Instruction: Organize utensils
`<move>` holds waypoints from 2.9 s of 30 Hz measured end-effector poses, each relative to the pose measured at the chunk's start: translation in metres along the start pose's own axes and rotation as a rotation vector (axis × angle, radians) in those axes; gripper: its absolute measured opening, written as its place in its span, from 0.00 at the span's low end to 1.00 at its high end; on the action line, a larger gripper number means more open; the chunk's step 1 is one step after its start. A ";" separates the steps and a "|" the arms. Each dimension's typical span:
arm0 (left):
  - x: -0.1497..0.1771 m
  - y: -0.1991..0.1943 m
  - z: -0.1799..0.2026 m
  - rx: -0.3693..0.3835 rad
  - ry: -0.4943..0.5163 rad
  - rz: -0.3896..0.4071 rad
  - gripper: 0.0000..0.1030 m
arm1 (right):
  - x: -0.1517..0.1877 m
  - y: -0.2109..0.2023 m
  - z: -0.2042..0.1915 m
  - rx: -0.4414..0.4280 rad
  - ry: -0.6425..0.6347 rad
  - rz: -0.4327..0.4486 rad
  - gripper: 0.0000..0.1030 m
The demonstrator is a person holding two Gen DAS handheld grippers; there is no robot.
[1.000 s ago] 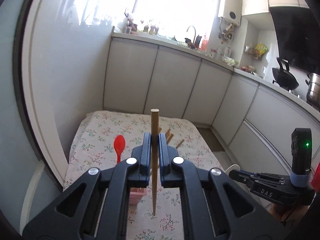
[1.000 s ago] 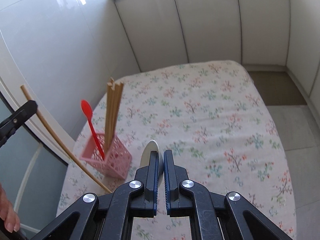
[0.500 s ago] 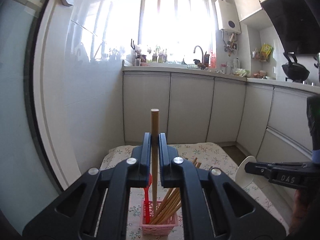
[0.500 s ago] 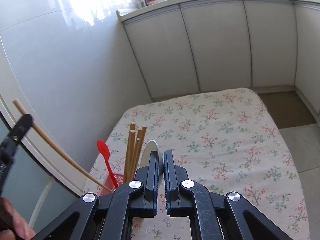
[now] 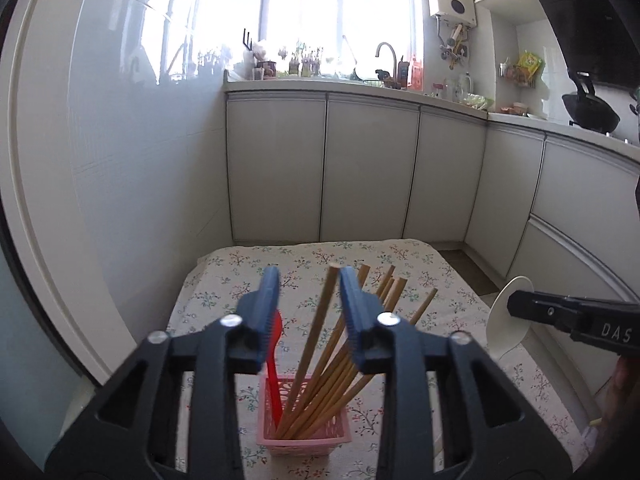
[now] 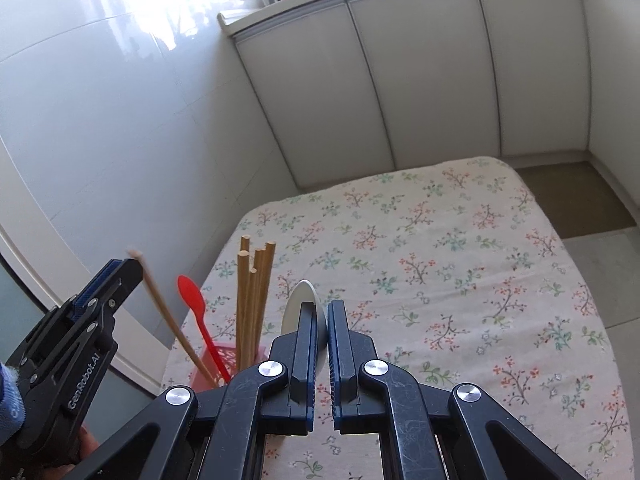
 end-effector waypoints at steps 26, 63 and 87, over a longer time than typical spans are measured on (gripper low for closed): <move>0.057 0.002 -0.087 -0.236 -0.217 -0.346 0.71 | -0.008 0.039 -0.084 0.109 -0.208 0.269 0.06; 0.040 -0.114 0.042 -0.161 -0.069 -0.280 0.99 | 0.037 -0.181 0.036 0.380 -0.067 0.103 1.00; 0.036 -0.116 0.052 -0.174 -0.046 -0.261 0.99 | 0.038 -0.171 0.039 0.366 -0.060 0.078 1.00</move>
Point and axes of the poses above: each gripper's, at about its wrist camera, not at the fingertips, and y roughly the way its jaws point, z to its right, x to its underside, the point moved 8 cm from there along y, roughly the way its jaws point, and after that the axes turned 5 degrees about -z, right-handed, at the moved point
